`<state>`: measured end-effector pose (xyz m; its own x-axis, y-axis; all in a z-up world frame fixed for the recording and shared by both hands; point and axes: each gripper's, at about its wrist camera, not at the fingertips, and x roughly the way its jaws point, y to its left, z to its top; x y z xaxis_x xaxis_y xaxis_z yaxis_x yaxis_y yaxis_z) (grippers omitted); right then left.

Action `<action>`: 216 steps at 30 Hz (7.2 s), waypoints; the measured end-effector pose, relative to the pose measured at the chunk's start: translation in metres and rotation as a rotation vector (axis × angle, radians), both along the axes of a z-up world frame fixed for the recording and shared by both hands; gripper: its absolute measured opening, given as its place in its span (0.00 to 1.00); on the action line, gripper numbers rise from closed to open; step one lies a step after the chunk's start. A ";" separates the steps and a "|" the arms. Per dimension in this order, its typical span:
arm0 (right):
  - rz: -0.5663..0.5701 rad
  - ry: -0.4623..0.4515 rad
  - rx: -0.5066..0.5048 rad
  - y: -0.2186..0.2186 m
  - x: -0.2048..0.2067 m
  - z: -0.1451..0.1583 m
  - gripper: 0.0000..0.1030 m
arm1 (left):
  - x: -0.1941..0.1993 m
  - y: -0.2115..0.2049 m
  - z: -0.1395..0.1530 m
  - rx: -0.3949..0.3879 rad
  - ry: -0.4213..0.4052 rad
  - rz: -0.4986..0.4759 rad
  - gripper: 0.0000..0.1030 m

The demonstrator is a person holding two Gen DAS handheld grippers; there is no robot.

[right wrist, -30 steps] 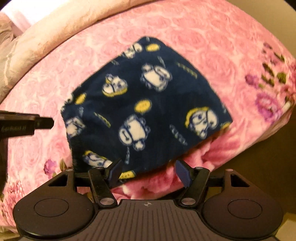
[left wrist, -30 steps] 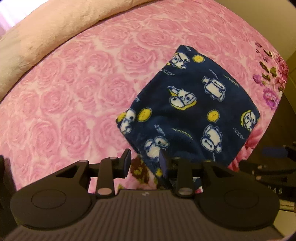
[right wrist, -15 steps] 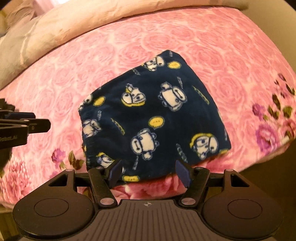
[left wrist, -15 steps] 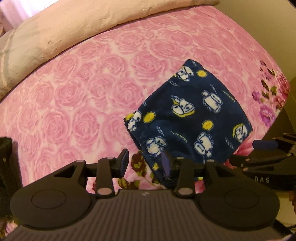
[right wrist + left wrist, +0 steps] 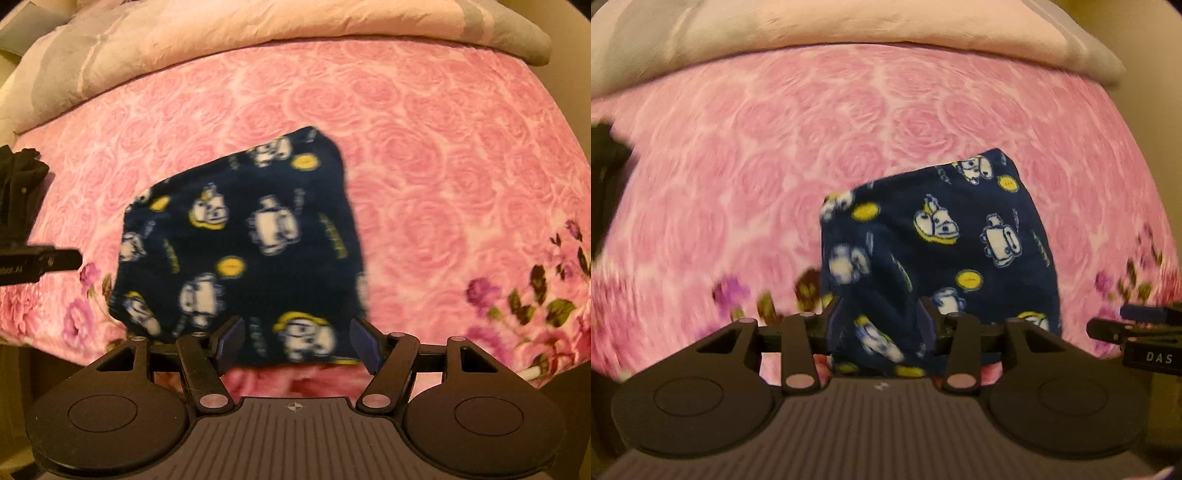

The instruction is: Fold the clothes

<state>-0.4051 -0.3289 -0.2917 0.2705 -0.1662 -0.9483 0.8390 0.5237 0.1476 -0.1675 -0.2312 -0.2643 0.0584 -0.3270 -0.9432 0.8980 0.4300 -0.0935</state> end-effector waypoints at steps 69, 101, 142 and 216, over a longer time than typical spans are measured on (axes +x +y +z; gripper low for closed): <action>-0.086 -0.412 0.279 -0.157 -0.040 -0.172 0.98 | 0.128 0.026 -0.233 -0.345 0.767 0.421 0.77; -0.614 -0.749 0.152 -0.175 -0.234 -0.126 0.30 | -0.037 -0.248 -0.147 -0.315 0.744 -0.211 0.33; -0.932 -0.279 -0.580 -0.377 -0.401 -0.080 0.51 | -0.343 -0.569 -0.117 -0.486 0.315 -0.766 0.07; -0.947 -0.152 -0.257 -0.182 -0.300 -0.068 0.43 | -0.305 -0.360 -0.047 -0.226 -0.015 -0.749 0.36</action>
